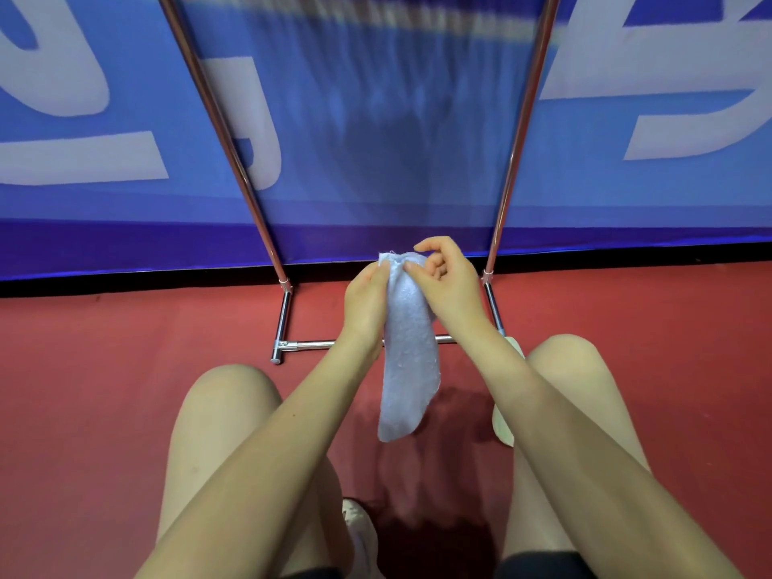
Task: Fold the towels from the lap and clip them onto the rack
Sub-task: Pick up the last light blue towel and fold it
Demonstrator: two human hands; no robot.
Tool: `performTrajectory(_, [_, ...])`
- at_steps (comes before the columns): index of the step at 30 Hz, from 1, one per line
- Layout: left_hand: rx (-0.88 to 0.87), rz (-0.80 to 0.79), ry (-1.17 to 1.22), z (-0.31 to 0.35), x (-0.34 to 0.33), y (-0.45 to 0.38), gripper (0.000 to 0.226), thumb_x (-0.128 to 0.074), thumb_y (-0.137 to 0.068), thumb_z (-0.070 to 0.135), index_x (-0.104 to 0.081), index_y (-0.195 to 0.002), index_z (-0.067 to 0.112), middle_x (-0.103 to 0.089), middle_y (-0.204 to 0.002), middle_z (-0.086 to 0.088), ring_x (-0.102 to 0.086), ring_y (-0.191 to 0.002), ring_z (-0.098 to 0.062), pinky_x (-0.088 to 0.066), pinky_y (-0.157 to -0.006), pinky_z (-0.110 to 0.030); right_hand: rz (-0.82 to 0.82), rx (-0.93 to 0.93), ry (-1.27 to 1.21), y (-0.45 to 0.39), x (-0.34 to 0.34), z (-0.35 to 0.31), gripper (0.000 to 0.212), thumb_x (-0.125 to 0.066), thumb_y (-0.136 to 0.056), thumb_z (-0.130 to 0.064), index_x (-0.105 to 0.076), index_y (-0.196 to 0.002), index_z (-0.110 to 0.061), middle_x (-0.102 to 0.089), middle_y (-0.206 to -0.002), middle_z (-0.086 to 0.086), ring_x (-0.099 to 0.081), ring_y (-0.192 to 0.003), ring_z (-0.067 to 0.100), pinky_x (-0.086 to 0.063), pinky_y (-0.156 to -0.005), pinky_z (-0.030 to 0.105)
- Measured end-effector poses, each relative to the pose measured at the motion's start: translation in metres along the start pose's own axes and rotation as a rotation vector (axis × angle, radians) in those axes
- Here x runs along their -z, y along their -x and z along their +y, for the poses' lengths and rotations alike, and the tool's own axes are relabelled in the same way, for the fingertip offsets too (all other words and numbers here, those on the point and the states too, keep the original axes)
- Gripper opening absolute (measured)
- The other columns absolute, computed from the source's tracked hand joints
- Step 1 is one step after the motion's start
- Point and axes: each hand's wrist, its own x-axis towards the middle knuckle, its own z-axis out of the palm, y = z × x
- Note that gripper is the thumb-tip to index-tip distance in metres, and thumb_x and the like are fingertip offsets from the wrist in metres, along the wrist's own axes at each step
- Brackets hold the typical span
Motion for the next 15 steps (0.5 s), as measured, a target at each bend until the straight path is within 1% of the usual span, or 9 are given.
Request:
performTrajectory(2, [0.02,-0.02,-0.004,0.004,0.0,0.002,0.03,-0.052,-0.092,0.023,-0.069,-0.097,0.0,-0.066,-0.081,-0.004,-0.06,-0.067,-0.012,-0.047,-0.061,-0.024,0.013,-0.02,0.007,-0.003,0.0,0.002,0.016,-0.069,-0.078,-0.015,-0.06,-0.089,-0.022,-0.045,-0.064,-0.006,-0.039,-0.057,0.004,-0.037,-0.06,0.016])
performTrajectory(3, [0.019,-0.042,-0.02,0.005,0.0,0.003,0.031,-0.051,-0.091,0.025,-0.071,-0.096,0.002,-0.069,-0.083,-0.004,-0.063,-0.069,-0.014,-0.05,-0.062,-0.024,0.014,-0.03,0.016,-0.004,0.0,0.003,0.013,-0.069,-0.078,-0.016,-0.06,-0.086,-0.021,-0.046,-0.066,-0.006,-0.038,-0.056,0.004,-0.036,-0.059,0.016])
performTrajectory(4, [0.01,-0.067,-0.034,0.006,0.0,0.004,0.032,-0.049,-0.091,0.026,-0.073,-0.097,0.006,-0.073,-0.09,-0.004,-0.068,-0.077,-0.017,-0.053,-0.069,-0.026,0.009,-0.046,0.02,-0.005,0.0,0.003,0.011,-0.069,-0.078,-0.016,-0.061,-0.084,-0.02,-0.047,-0.067,-0.005,-0.038,-0.056,0.002,-0.036,-0.058,0.015])
performTrajectory(5, [-0.008,-0.091,-0.05,0.007,0.0,0.005,0.032,-0.048,-0.091,0.027,-0.075,-0.097,0.011,-0.075,-0.097,-0.005,-0.07,-0.089,-0.02,-0.055,-0.08,-0.03,-0.003,-0.069,0.013,-0.006,0.001,0.004,0.01,-0.068,-0.079,-0.016,-0.06,-0.081,-0.02,-0.048,-0.068,-0.004,-0.038,-0.054,0.001,-0.036,-0.057,0.014])
performTrajectory(6, [-0.036,-0.116,-0.079,0.006,0.0,0.006,0.031,-0.048,-0.092,0.027,-0.075,-0.099,0.014,-0.075,-0.102,-0.006,-0.069,-0.099,-0.022,-0.053,-0.088,-0.033,-0.017,-0.093,-0.003,-0.006,0.002,0.004,0.01,-0.068,-0.08,-0.015,-0.059,-0.08,-0.02,-0.047,-0.068,-0.004,-0.038,-0.054,0.0,-0.036,-0.056,0.012])
performTrajectory(8, [-0.097,-0.149,-0.154,0.003,0.001,0.007,0.028,-0.05,-0.093,0.027,-0.075,-0.101,0.016,-0.074,-0.104,-0.007,-0.067,-0.106,-0.023,-0.051,-0.095,-0.037,-0.037,-0.127,-0.026,-0.007,0.005,0.005,0.009,-0.068,-0.081,-0.016,-0.06,-0.079,-0.019,-0.047,-0.069,-0.004,-0.039,-0.057,0.002,-0.037,-0.057,0.013])
performTrajectory(10, [-0.114,-0.102,-0.183,0.003,0.002,0.007,0.025,-0.052,-0.093,0.023,-0.074,-0.102,0.015,-0.074,-0.103,-0.007,-0.067,-0.105,-0.023,-0.051,-0.097,-0.039,-0.054,-0.108,-0.015,-0.006,0.007,0.005,0.006,-0.067,-0.081,-0.019,-0.062,-0.08,-0.02,-0.049,-0.074,-0.002,-0.043,-0.064,0.007,-0.038,-0.062,0.014])
performTrajectory(12, [-0.118,-0.04,-0.182,0.004,0.003,0.005,0.024,-0.051,-0.093,0.019,-0.074,-0.099,0.015,-0.075,-0.1,-0.005,-0.068,-0.102,-0.023,-0.051,-0.095,-0.039,-0.071,-0.044,0.018,-0.006,0.009,0.006,0.009,-0.065,-0.083,-0.02,-0.062,-0.078,-0.026,-0.053,-0.082,0.0,-0.049,-0.076,0.012,-0.038,-0.07,0.013])
performTrajectory(15, [-0.119,0.003,-0.178,0.01,0.003,0.006,0.022,-0.05,-0.095,0.018,-0.072,-0.091,0.015,-0.073,-0.089,-0.001,-0.066,-0.087,-0.016,-0.051,-0.087,-0.035,-0.1,0.006,0.095,-0.006,0.014,0.007,0.017,-0.057,-0.084,-0.011,-0.064,-0.082,-0.026,-0.057,-0.091,-0.004,-0.047,-0.098,0.014,-0.035,-0.079,0.01])
